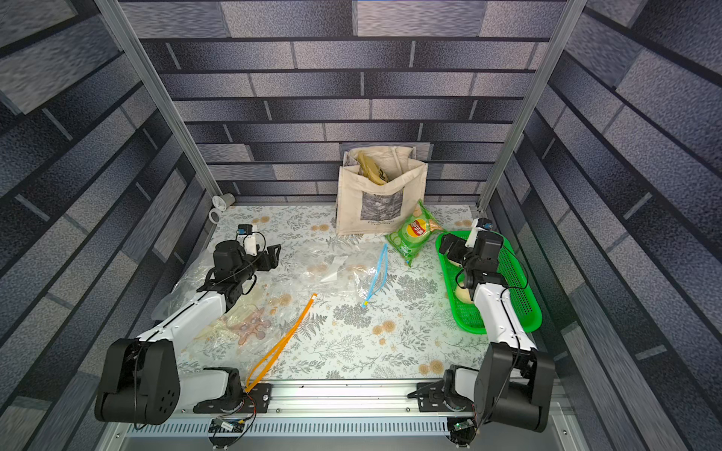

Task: Open the zip-top bag and take out the pear
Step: Place the pear in the basket.

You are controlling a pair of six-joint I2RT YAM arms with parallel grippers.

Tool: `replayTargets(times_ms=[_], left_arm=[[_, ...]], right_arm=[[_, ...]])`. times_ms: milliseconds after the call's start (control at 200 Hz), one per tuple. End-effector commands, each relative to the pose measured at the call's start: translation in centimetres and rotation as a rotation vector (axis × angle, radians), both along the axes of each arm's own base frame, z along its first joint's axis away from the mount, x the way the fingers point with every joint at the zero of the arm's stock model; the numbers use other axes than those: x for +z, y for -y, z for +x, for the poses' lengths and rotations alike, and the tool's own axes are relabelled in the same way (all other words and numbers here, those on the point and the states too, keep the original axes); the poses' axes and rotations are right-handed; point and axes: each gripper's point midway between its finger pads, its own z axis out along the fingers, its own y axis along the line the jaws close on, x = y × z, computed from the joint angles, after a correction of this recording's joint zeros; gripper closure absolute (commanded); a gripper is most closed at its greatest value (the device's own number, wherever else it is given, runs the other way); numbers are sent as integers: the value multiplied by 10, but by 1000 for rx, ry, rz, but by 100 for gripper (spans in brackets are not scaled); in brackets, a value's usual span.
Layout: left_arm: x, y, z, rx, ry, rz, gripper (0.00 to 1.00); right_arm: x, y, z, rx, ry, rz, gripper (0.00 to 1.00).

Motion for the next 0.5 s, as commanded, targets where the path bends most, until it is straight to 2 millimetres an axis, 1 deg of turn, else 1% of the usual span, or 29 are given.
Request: replayTargets(times_ms=[0, 85, 165, 185, 210, 230, 356, 436, 496], left_arm=[[22, -34, 7, 149, 149, 84, 16], [8, -48, 8, 217, 140, 114, 13], [-3, -53, 9, 239, 133, 118, 11], [-6, -55, 9, 252, 127, 122, 8], [-6, -58, 8, 269, 126, 125, 3], [-7, -58, 8, 273, 119, 125, 1], [-9, -71, 5, 329, 103, 126, 0], [-21, -84, -3, 383, 24, 137, 0], [-33, -85, -10, 385, -18, 123, 0]], right_arm=[[3, 8, 14, 8, 96, -145, 0], [-10, -2, 12, 49, 122, -200, 0], [-20, -11, 3, 69, 134, -268, 0], [-22, -13, 1, 68, 132, -275, 0], [-26, -14, -2, 65, 121, -272, 0], [-29, -15, -5, 65, 110, -264, 0], [-52, -27, -20, 71, 85, -237, 0], [-61, -30, -25, 64, 106, -249, 0], [-65, -31, -26, 62, 127, -249, 0]])
